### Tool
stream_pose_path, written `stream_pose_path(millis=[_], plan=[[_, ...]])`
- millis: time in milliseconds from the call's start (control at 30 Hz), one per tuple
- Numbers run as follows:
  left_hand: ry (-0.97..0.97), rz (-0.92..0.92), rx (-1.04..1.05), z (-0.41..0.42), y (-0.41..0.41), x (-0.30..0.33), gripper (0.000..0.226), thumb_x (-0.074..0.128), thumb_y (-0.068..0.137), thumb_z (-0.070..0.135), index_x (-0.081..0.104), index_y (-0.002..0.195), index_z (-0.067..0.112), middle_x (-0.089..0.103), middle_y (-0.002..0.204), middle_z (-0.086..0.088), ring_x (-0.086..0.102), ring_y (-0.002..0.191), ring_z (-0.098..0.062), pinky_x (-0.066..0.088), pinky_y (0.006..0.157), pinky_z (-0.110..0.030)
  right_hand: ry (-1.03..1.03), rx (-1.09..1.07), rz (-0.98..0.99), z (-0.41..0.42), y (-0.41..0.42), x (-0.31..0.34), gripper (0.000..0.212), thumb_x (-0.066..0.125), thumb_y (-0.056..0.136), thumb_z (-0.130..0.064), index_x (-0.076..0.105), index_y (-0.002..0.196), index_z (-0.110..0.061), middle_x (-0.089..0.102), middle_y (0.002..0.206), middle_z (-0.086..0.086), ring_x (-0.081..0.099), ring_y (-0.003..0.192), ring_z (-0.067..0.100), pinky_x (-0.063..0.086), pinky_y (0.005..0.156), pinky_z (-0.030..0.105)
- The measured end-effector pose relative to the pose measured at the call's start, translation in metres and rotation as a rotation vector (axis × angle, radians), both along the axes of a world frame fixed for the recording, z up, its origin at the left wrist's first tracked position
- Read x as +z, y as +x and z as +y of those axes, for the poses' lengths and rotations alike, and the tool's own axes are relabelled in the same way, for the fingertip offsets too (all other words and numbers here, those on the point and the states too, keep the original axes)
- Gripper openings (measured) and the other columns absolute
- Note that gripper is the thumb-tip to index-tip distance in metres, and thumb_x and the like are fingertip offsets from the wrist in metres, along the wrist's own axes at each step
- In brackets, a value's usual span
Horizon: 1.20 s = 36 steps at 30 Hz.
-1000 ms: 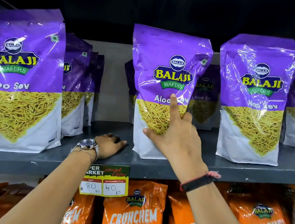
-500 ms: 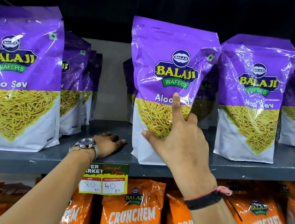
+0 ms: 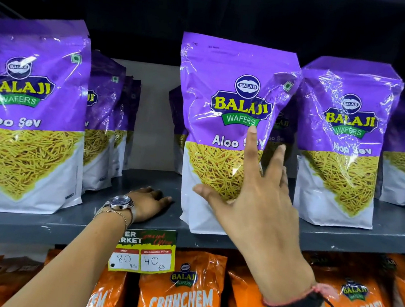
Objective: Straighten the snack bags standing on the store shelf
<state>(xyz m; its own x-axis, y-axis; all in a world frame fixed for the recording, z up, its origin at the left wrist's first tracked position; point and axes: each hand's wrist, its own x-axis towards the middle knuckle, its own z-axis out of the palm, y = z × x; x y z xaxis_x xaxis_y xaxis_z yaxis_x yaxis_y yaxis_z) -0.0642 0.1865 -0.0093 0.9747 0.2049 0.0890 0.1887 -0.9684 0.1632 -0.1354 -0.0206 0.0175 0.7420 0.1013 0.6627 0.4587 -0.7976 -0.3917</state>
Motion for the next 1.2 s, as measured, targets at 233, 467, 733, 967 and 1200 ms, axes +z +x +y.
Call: stream_pose_path(millis=[233, 467, 733, 967, 1200], plan=[[0.01, 0.007, -0.015, 0.003, 0.002, -0.002, 0.059, 0.023, 0.094, 0.052, 0.032, 0.143, 0.019, 0.024, 0.156, -0.008, 0.021, 0.145, -0.024, 0.02, 0.12, -0.036, -0.03, 0.161, -0.125, 0.004, 0.013, -0.018, 0.093, 0.058, 0.082, -0.05, -0.012, 0.143, -0.044, -0.026, 0.155, 0.01, -0.007, 0.145, 0.036, 0.033, 0.108, 0.052], [0.015, 0.01, -0.012, 0.003, 0.003, -0.001, 0.059, 0.023, 0.095, 0.051, 0.032, 0.143, 0.019, 0.025, 0.156, -0.009, 0.022, 0.144, -0.025, 0.021, 0.119, -0.036, -0.063, 0.144, -0.127, 0.014, 0.03, -0.019, 0.084, 0.056, 0.083, -0.05, 0.003, 0.147, -0.037, -0.025, 0.155, 0.012, 0.003, 0.144, 0.037, 0.044, 0.099, 0.052], [0.017, 0.003, -0.016, 0.003, 0.004, -0.001, 0.06, 0.024, 0.094, 0.052, 0.032, 0.143, 0.018, 0.026, 0.155, -0.01, 0.024, 0.143, -0.025, 0.022, 0.118, -0.035, -0.074, 0.111, -0.14, 0.026, 0.044, -0.019, 0.085, 0.057, 0.084, -0.05, 0.003, 0.148, -0.036, -0.022, 0.155, 0.015, 0.009, 0.141, 0.038, 0.049, 0.092, 0.05], [0.059, 0.032, -0.025, 0.009, 0.01, -0.005, 0.058, 0.02, 0.094, 0.053, 0.031, 0.143, 0.024, 0.025, 0.156, -0.008, 0.022, 0.144, -0.024, 0.021, 0.118, -0.036, -0.065, 0.104, -0.122, 0.03, 0.046, -0.017, 0.084, 0.058, 0.084, -0.049, 0.004, 0.147, -0.037, -0.024, 0.155, 0.013, 0.008, 0.14, 0.035, 0.049, 0.091, 0.051], [0.067, 0.027, -0.03, 0.009, 0.009, -0.004, 0.059, 0.022, 0.094, 0.052, 0.029, 0.145, 0.022, 0.024, 0.156, -0.009, 0.021, 0.144, -0.025, 0.019, 0.119, -0.035, -0.015, 0.118, -0.161, 0.03, 0.049, -0.022, 0.088, 0.065, 0.079, -0.047, 0.011, 0.147, -0.034, -0.015, 0.157, 0.016, 0.012, 0.141, 0.039, 0.049, 0.089, 0.055]])
